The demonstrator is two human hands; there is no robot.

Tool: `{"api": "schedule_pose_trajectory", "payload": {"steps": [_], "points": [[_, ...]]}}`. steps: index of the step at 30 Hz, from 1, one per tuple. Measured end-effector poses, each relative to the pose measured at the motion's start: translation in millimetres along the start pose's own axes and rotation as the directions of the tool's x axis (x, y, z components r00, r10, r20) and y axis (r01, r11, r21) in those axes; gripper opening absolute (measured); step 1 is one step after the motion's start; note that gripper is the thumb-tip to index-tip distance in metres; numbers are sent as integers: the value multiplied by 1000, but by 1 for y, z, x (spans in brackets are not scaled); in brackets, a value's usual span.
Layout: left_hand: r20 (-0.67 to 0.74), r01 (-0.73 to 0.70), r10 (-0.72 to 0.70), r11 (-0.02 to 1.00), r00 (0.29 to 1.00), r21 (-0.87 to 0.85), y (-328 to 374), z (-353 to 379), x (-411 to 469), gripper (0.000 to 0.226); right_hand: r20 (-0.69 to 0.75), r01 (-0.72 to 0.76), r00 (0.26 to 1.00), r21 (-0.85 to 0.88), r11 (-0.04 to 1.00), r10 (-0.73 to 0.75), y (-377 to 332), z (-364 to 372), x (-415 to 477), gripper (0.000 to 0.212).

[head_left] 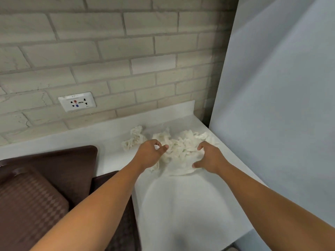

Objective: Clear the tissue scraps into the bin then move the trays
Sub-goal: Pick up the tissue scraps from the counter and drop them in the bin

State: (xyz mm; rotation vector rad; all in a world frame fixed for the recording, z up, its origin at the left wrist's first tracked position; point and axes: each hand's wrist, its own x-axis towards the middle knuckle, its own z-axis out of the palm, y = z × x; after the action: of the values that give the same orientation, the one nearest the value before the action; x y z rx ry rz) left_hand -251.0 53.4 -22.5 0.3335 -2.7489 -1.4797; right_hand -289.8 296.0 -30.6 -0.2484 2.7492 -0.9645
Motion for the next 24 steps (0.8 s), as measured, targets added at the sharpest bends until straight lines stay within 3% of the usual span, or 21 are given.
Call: {"api": "schedule_pose_trajectory", "payload": {"steps": [2, 4, 8, 10, 12, 14, 18, 21, 24], "points": [[14, 18, -19, 1000, 1000, 12, 2, 7, -5, 38, 138, -28, 988, -282, 959, 69, 28, 7, -6, 53], [30, 36, -37, 999, 999, 33, 6, 15, -13, 39, 219, -27, 965, -456, 890, 141, 51, 14, -10, 40], [25, 44, -46, 998, 999, 55, 4, 32, -26, 36, 281, 28, 952, -480, 877, 123, 80, 24, -23, 34], [27, 60, -62, 996, 998, 66, 1, 42, -33, 33, 268, 57, 962, -394, 918, 56, 82, 24, -31, 29], [39, 82, -85, 994, 996, 73, -3, 53, -39, 33, 165, 36, 986, -200, 979, -2, 81, 23, -37, 19], [52, 97, -102, 992, 993, 74, -4, 64, -46, 35, 22, -8, 1000, 28, 1000, 7, 77, 17, -43, 29], [76, 99, -103, 993, 992, 62, 19, 92, -62, 47, -130, 13, 991, 267, 964, 22, 90, -13, -60, 45], [53, 89, -90, 996, 995, 27, 50, 124, -72, 64, -125, 0, 990, 480, 877, 69, 124, -37, -82, 18], [75, 104, -95, 987, 993, -124, 81, 166, -91, 58, -81, -52, 990, 557, 829, 116, 161, -66, -115, 25]]}}
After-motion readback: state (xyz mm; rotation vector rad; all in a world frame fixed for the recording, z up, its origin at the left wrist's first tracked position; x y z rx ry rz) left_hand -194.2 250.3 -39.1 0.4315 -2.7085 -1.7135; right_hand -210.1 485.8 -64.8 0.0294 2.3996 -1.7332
